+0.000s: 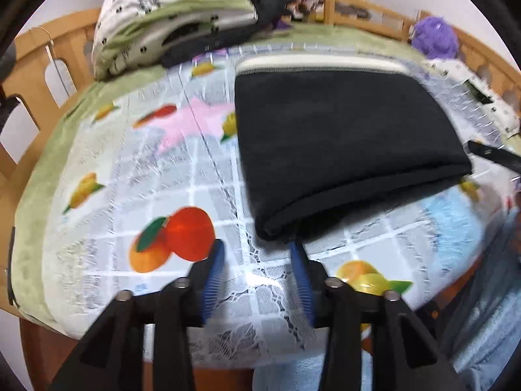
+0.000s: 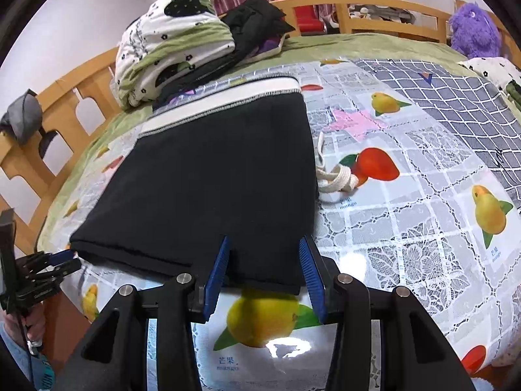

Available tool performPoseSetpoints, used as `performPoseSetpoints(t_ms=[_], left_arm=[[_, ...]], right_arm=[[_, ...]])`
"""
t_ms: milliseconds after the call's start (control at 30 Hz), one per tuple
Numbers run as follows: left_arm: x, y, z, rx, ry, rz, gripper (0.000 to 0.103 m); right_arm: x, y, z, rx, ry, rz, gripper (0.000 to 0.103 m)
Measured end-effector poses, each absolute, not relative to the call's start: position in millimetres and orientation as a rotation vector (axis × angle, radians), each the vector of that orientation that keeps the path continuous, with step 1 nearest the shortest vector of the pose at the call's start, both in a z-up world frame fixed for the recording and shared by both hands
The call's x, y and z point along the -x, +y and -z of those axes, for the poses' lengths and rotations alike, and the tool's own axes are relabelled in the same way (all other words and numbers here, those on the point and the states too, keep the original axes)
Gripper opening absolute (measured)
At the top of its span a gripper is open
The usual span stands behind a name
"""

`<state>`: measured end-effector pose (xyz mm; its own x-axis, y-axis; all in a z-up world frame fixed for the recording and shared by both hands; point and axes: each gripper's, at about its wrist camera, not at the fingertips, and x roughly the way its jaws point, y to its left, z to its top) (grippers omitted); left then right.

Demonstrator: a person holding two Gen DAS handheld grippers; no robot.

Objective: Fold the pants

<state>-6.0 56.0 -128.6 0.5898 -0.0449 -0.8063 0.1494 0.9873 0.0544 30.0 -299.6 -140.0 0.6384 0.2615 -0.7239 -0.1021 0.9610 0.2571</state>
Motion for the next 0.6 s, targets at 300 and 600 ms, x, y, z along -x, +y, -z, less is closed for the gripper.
performPoseSetpoints(t_ms=[300, 600], left_arm=[[-28.8, 45.5, 106.6, 0.006, 0.911, 0.152, 0.045], [-49.4, 34.9, 143.2, 0.003, 1.021, 0.099, 0.054]], right_arm=[[-36.7, -294.8, 138.9, -0.194, 0.849, -0.208, 0.045], [-46.2, -285.6, 158.4, -0.111, 0.931, -0.141, 0.045]])
